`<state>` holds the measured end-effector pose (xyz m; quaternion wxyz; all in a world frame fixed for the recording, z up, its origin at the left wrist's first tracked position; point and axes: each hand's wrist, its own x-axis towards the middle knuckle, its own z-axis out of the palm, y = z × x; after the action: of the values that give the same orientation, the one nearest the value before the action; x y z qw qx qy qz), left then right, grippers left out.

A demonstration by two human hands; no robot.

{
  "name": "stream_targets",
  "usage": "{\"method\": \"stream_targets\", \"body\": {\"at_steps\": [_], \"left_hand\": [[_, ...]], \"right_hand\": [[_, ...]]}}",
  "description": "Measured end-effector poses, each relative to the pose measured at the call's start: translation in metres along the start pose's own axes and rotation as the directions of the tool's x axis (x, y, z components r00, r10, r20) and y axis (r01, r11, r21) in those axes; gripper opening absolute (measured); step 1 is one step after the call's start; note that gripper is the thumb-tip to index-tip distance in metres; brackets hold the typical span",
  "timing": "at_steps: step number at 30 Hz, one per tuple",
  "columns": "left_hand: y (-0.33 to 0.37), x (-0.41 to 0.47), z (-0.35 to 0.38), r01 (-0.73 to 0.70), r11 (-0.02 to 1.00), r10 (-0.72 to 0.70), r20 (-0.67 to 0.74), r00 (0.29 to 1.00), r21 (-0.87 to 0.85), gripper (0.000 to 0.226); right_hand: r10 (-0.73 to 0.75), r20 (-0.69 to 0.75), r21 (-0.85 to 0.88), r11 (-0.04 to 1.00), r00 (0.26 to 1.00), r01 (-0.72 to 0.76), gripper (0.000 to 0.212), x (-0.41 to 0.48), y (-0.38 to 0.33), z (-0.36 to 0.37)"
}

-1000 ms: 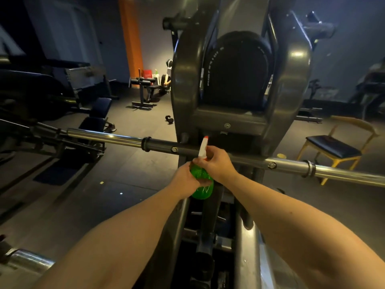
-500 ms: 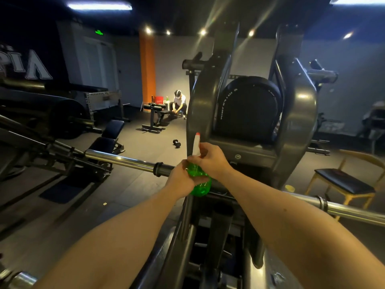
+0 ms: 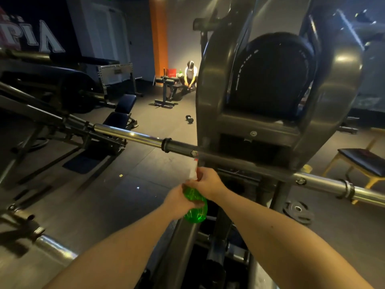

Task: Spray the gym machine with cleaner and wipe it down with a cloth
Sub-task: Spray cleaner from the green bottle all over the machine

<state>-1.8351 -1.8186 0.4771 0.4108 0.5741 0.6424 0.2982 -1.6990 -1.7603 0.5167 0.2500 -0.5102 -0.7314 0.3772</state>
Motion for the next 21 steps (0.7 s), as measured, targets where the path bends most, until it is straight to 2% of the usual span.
{"method": "stream_targets", "body": {"at_steps": [4, 7, 11, 14, 17, 21], "left_hand": [[-0.044, -0.007, 0.017, 0.139, 0.989, -0.137, 0.04, 0.99, -0.042, 0.073], [-0.068, -0.013, 0.026, 0.194, 0.981, -0.192, 0.066, 0.979, -0.017, 0.071], [-0.095, -0.021, 0.042, 0.244, 0.969, -0.24, 0.093, 0.966, -0.029, 0.073], [-0.11, -0.028, 0.045, 0.264, 0.964, -0.259, 0.096, 0.961, -0.044, 0.074], [-0.11, -0.026, 0.034, 0.247, 0.967, -0.241, 0.079, 0.967, -0.067, 0.072], [-0.094, -0.018, -0.001, 0.191, 0.976, -0.191, 0.013, 0.982, -0.101, 0.069]], "right_hand": [[0.084, 0.097, 0.021, 0.996, 0.992, -0.086, 0.036, -0.005, 0.035, 0.04], [0.137, 0.16, 0.047, 0.988, 0.978, -0.146, 0.042, -0.009, 0.058, 0.059], [0.179, 0.21, 0.043, 0.98, 0.961, -0.192, 0.037, -0.019, 0.081, 0.081], [0.166, 0.266, 0.035, 0.983, 0.95, -0.182, 0.048, -0.024, 0.083, 0.087], [0.14, 0.252, 0.004, 0.989, 0.958, -0.146, 0.057, -0.017, 0.071, 0.085], [0.068, 0.172, 0.027, 0.997, 0.983, -0.074, 0.053, -0.003, 0.03, 0.081]]}}
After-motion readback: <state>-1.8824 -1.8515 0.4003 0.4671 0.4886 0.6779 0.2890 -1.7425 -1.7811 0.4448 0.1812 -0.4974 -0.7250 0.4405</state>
